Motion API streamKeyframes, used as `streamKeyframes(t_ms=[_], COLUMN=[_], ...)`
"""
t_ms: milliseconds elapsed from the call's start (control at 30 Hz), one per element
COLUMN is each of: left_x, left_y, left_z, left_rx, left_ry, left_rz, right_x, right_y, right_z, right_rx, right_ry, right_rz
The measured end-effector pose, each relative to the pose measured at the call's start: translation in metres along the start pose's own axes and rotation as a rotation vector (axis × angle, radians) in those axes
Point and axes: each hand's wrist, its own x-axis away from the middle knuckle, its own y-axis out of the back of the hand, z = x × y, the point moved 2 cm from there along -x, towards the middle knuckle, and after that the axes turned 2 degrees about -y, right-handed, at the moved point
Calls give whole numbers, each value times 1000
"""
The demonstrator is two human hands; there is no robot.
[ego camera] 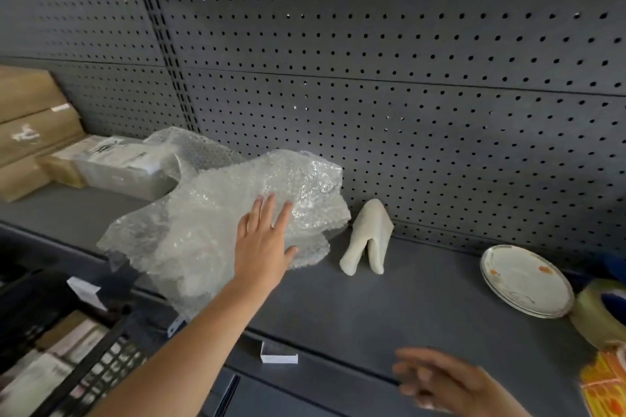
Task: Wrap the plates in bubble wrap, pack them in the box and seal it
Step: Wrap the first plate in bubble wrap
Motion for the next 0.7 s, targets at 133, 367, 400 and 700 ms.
streamKeyframes(t_ms=[133, 367, 400, 700], left_x=[-13, -19, -18, -7], left_y=[-5, 48, 62, 181], left_z=[4, -6, -8, -36], left_rx=[84, 458, 506, 1039], left_ry=[67, 141, 152, 79], left_rz=[-116, -376, -372, -219], right_x=[-9, -22, -24, -47], right_y=[-13, -21, -22, -42], right_z=[-2, 31, 38, 102], right_rx=[12, 117, 117, 138], right_ry=[-43, -39, -38, 275], right_rz=[21, -47, -60, -195])
